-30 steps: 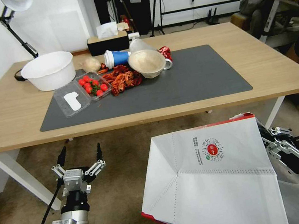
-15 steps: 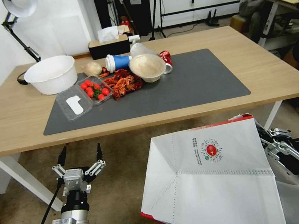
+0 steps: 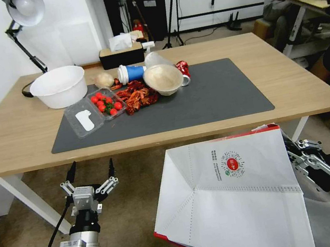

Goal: Pick up the food delivery bag from the floor and place it on the table.

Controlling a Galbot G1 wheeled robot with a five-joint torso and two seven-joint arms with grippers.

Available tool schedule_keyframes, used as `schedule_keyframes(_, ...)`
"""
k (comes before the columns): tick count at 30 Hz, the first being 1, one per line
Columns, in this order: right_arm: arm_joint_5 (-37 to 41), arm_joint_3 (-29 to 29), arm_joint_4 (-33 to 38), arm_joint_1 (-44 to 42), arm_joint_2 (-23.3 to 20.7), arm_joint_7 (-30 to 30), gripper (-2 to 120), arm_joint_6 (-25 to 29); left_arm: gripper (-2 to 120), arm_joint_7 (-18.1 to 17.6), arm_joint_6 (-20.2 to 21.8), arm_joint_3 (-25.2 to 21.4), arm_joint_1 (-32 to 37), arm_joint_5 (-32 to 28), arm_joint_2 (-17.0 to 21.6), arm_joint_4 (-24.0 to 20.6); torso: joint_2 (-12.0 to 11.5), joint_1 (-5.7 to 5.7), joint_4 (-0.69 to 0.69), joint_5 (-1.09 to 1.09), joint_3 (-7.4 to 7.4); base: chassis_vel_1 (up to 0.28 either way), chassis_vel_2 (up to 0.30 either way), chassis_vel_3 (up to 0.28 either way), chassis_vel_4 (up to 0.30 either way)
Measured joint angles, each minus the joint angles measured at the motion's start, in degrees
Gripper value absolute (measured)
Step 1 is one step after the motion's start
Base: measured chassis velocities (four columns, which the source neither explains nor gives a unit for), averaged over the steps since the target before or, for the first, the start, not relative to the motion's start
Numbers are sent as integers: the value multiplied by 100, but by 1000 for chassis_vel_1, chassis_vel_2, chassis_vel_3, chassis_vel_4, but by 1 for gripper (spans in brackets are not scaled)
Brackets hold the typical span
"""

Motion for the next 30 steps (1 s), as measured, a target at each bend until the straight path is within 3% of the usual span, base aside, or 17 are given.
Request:
schedule_keyframes(21,-29,21,69,-49,37,11,0,5,99,55,-135,21,-39,-133,46,69,554,234,0,0,317,0,0,0,0)
schedule_keyframes(30,-62,-5,70,-45,29,7,0,11,100,195,-256,44,-57,-303,64,39,680,286,0,0,390,0,0,0,0)
